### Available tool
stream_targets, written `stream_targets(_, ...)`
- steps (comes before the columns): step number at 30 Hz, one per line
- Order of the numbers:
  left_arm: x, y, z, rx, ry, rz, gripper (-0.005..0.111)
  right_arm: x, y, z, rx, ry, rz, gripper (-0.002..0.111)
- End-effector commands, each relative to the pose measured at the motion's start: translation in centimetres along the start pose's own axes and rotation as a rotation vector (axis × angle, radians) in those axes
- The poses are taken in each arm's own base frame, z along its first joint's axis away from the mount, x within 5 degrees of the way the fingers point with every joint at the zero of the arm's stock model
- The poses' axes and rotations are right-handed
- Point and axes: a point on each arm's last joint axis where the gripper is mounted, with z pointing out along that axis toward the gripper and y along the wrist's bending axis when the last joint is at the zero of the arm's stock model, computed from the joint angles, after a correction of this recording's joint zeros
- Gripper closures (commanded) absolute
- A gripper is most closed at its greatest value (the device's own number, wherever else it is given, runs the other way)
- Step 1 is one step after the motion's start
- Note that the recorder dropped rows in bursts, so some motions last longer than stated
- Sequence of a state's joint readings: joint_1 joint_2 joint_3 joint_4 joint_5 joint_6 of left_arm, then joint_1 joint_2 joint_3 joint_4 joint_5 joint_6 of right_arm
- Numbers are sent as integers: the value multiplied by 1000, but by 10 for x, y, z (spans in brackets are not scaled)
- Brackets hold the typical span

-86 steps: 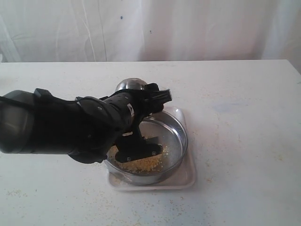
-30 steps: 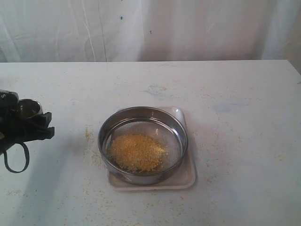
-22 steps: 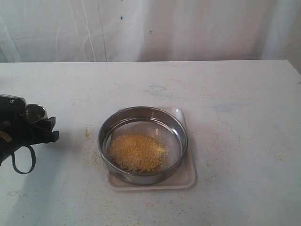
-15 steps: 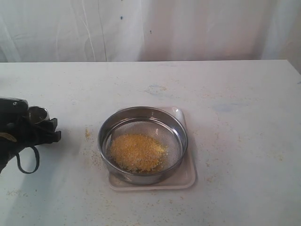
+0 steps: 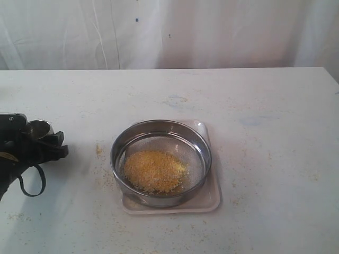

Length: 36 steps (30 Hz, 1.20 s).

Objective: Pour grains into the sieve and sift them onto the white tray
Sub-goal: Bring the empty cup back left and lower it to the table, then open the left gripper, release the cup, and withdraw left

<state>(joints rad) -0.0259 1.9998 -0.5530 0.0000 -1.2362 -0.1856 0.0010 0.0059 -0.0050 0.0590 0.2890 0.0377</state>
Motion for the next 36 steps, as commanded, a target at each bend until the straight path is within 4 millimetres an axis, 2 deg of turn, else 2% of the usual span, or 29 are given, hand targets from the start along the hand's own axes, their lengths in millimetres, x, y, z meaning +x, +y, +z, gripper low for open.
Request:
stream_targets(1, 5, 1, -6, 3, 34, -17, 34, 1, 0, 0, 3, -6, -7, 108)
stream_targets(7, -7, 0, -11, 8, -6, 11, 33, 1, 0, 0, 3, -6, -7, 108)
stream_targets(12, -8, 0, -11, 13, -8, 16, 32, 1, 0, 0, 3, -6, -7, 108)
stream_targets(15, -8, 0, -11, 13, -8, 16, 25, 1, 0, 0, 3, -6, -7, 108)
stream_targets(16, -8, 0, -11, 13, -8, 16, 19, 1, 0, 0, 3, -6, -7, 108)
stream_targets(21, -8, 0, -11, 13, -8, 4, 5, 1, 0, 0, 3, -6, -7, 108)
stream_targets(25, -6, -1, -14, 14, -2, 5, 1, 1, 0, 0, 3, -6, -7, 108)
stream_targets(27, -7, 0, -20, 10, -1, 7, 2, 1, 0, 0, 3, -6, -7, 108)
stream_targets(31, -21, 1, -46, 3, -47, -6, 2, 1, 0, 0, 3, -6, -7, 108)
stream_targets(33, -25, 1, -67, 17, -63, -28, 2, 1, 0, 0, 3, -6, -7, 108)
stream_targets(35, -16, 4, -96, 18, -39, -111, 3, 1, 0, 0, 3, -6, -7, 108)
stream_targets(36, -15, 4, -103, 18, -40, -111, 5, 1, 0, 0, 3, -6, -7, 108)
